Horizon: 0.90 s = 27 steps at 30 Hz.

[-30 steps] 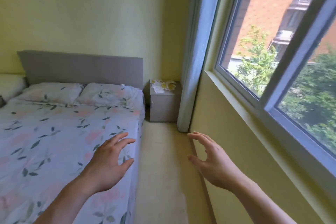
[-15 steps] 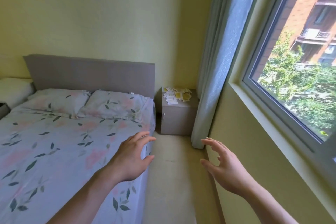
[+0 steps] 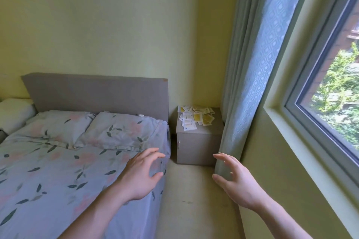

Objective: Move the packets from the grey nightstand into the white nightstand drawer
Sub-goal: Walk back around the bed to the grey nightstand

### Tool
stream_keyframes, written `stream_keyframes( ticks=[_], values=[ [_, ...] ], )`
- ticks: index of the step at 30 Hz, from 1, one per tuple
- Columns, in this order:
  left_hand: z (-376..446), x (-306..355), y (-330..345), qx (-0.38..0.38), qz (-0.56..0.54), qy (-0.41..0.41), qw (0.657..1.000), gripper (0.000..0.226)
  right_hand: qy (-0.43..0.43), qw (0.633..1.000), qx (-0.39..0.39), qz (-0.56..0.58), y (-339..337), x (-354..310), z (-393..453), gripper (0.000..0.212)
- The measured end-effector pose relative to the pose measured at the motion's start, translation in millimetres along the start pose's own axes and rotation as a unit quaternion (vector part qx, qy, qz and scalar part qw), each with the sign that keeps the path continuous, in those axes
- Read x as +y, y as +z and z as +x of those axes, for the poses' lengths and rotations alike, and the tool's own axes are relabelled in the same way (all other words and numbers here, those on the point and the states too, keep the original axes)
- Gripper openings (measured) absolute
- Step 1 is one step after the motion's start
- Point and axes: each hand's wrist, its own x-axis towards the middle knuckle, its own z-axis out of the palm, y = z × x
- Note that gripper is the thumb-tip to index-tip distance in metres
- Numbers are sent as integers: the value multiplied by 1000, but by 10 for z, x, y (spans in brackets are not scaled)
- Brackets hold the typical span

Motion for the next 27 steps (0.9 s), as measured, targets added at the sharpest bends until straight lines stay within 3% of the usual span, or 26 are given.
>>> stream_keyframes(
  ticks=[13,21,27],
  values=[
    [1871,-437,-63,13,-26,-77,997,49,-31,998,-58,-4,-135,325,2396,60],
    [3671,-813,-13,-11,-27,-32,999,49,41,998,-38,-3,-111,689,3778,59],
    [4888,-1074,120,-85,-8,-15,996,51,110,993,-25,15,-62,1095,4441,58]
  ],
)
